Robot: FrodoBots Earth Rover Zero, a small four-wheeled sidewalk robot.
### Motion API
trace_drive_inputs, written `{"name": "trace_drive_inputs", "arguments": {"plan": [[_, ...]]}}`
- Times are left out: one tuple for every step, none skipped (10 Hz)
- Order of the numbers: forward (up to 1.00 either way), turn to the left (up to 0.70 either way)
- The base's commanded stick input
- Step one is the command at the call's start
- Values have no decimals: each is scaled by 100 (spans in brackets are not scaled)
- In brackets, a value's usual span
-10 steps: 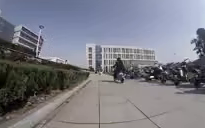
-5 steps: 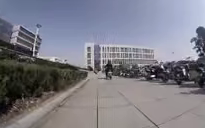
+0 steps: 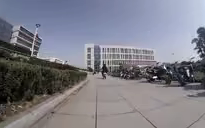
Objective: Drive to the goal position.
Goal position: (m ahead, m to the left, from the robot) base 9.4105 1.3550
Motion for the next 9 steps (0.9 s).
{"name": "trace_drive_inputs", "arguments": {"plan": [[50, 0], [50, 0], [50, 0], [50, 0], [50, 0], [50, 0], [50, 0], [50, 0], [50, 3]]}}
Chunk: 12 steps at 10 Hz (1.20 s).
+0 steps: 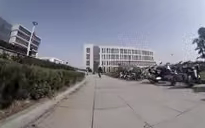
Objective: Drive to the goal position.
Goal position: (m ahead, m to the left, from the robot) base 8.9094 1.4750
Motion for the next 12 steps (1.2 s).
{"name": "trace_drive_inputs", "arguments": {"plan": [[50, 9], [50, 3], [50, 24], [50, 50], [50, 36], [50, 13], [50, 3], [50, 0], [50, 0], [50, 0], [50, 0], [50, 0]]}}
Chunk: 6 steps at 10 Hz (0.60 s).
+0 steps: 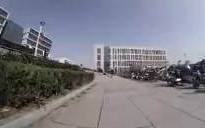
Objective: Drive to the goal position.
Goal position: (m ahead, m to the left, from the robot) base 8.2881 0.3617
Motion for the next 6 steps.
{"name": "trace_drive_inputs", "arguments": {"plan": [[50, 0], [50, 0], [50, 0], [50, 0], [50, 0], [50, 0]]}}
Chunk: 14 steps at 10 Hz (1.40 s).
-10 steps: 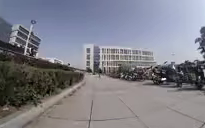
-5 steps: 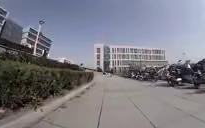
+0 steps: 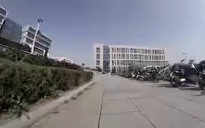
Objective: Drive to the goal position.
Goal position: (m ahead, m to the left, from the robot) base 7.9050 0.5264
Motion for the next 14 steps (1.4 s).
{"name": "trace_drive_inputs", "arguments": {"plan": [[50, 0], [50, 0], [50, 0], [50, 0], [50, 0], [50, 0], [50, 0], [50, 0], [50, 0], [50, 0], [50, 0], [50, 0], [50, 0], [50, 0]]}}
